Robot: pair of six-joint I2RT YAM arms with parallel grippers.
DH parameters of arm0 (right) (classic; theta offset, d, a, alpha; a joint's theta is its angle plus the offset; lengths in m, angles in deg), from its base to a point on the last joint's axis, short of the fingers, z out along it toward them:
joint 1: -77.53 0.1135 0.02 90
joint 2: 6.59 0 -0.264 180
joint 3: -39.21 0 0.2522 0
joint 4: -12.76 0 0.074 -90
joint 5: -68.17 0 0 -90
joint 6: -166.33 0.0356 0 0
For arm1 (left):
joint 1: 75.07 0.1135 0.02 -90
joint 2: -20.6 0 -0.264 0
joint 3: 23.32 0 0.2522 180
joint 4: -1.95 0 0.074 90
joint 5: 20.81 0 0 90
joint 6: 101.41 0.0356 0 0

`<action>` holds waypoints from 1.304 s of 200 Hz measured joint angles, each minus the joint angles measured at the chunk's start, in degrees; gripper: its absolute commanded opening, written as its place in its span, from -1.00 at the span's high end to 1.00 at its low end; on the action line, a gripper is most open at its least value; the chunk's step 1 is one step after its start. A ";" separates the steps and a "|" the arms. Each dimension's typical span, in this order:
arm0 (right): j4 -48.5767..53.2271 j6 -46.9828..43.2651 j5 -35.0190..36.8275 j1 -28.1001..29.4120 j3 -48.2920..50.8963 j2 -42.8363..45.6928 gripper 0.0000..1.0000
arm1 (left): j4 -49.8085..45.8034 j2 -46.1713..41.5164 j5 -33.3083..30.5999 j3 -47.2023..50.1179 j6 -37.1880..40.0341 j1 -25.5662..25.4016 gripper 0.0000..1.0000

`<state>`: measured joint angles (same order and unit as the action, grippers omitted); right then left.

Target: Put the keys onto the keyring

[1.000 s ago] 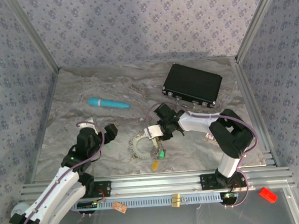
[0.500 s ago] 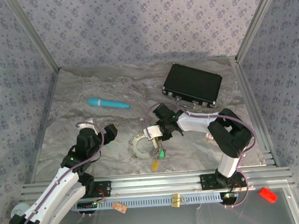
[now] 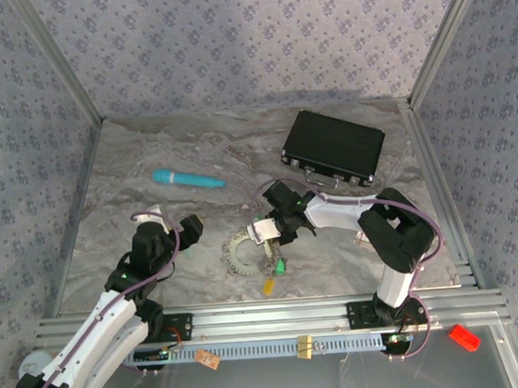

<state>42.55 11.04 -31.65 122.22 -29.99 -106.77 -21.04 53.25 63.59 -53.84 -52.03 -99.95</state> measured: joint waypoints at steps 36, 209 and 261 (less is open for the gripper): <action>0.04 -0.17 0.20 0.17 0.00 0.00 0.66 | -0.57 -0.72 -0.02 0.00 -0.02 0.00 -0.89; -6.32 11.37 -7.76 -0.09 1.66 6.88 1.00 | 0.79 -2.60 2.82 -0.09 7.04 0.00 -0.66; -9.62 17.14 -15.76 -0.74 4.07 9.73 1.00 | 7.80 -1.14 9.64 -1.42 17.92 -1.33 -0.33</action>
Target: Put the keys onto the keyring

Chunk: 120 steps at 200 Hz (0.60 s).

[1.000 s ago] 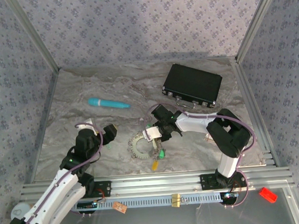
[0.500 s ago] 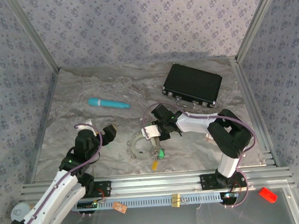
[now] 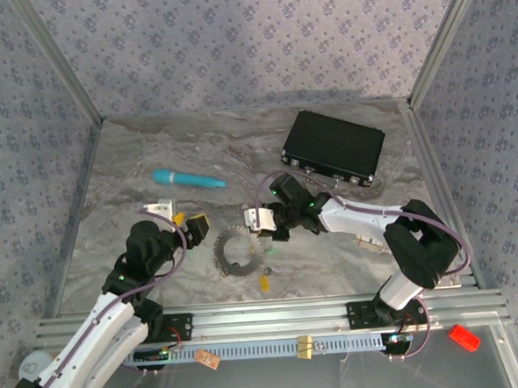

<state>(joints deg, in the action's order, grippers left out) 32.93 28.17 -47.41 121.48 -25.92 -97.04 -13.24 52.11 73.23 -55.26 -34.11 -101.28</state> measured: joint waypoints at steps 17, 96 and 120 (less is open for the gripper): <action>-0.74 1.79 -2.34 -0.35 0.66 0.92 1.00 | 2.16 1.31 2.62 -0.04 3.39 -0.81 -0.23; -2.62 6.86 -8.26 -1.33 3.74 8.44 1.00 | 3.76 7.72 15.93 -4.24 30.34 -13.60 0.49; -2.89 7.26 -8.33 -1.09 3.89 9.33 1.00 | 6.82 10.03 17.14 -3.78 36.54 -16.22 0.52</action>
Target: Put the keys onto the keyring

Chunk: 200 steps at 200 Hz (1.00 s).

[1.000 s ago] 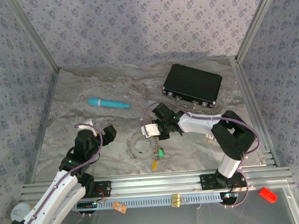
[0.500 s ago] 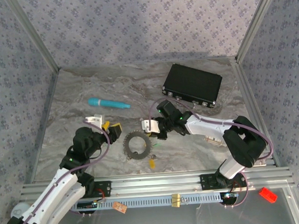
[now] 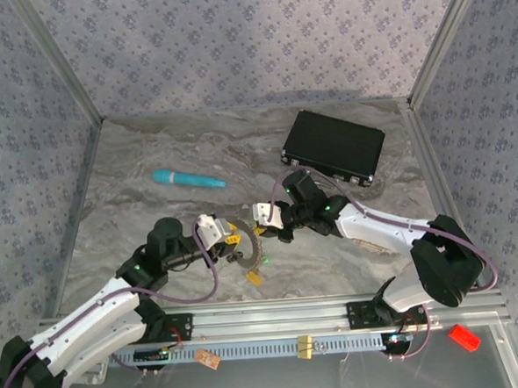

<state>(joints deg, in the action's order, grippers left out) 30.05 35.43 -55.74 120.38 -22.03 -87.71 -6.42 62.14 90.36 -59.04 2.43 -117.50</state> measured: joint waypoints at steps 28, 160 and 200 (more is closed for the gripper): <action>-0.35 0.02 0.02 0.46 0.00 0.26 1.00 | 2.38 3.96 0.07 0.46 4.15 -0.68 0.51; -1.05 0.04 -0.02 2.91 0.00 0.87 1.00 | 8.41 10.78 0.33 0.74 7.85 -0.87 0.77; -1.60 0.15 0.28 3.19 0.00 0.87 1.00 | 8.61 11.06 0.96 0.76 7.89 -0.87 1.00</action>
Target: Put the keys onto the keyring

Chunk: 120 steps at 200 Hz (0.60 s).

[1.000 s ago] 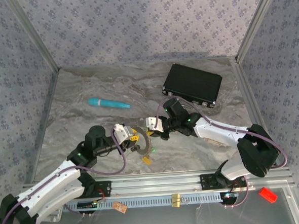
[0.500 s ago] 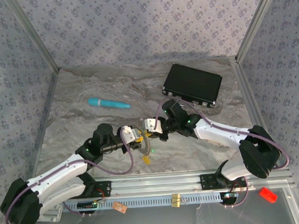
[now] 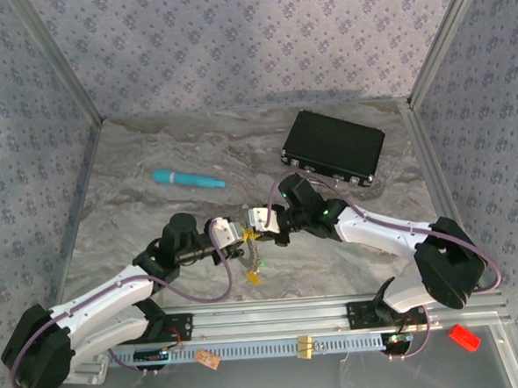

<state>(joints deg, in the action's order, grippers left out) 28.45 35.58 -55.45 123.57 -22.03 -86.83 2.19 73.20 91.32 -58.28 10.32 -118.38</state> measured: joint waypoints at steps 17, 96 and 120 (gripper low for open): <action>-0.02 0.20 0.48 0.04 0.00 0.00 0.36 | 0.00 0.00 0.00 0.00 0.13 0.00 1.00; 6.56 -2.10 6.71 0.46 -0.42 3.69 0.33 | -10.27 -1.73 -1.46 -4.31 6.43 -1.38 1.00; 6.38 -1.66 6.67 1.60 -0.52 3.74 0.41 | -12.02 -1.73 -1.57 -5.33 7.41 -1.46 1.00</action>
<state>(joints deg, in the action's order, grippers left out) 34.84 33.92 -48.79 125.17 -22.56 -83.10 -9.83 71.47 89.75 -63.61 17.73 -119.84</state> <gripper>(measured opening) 0.314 0.046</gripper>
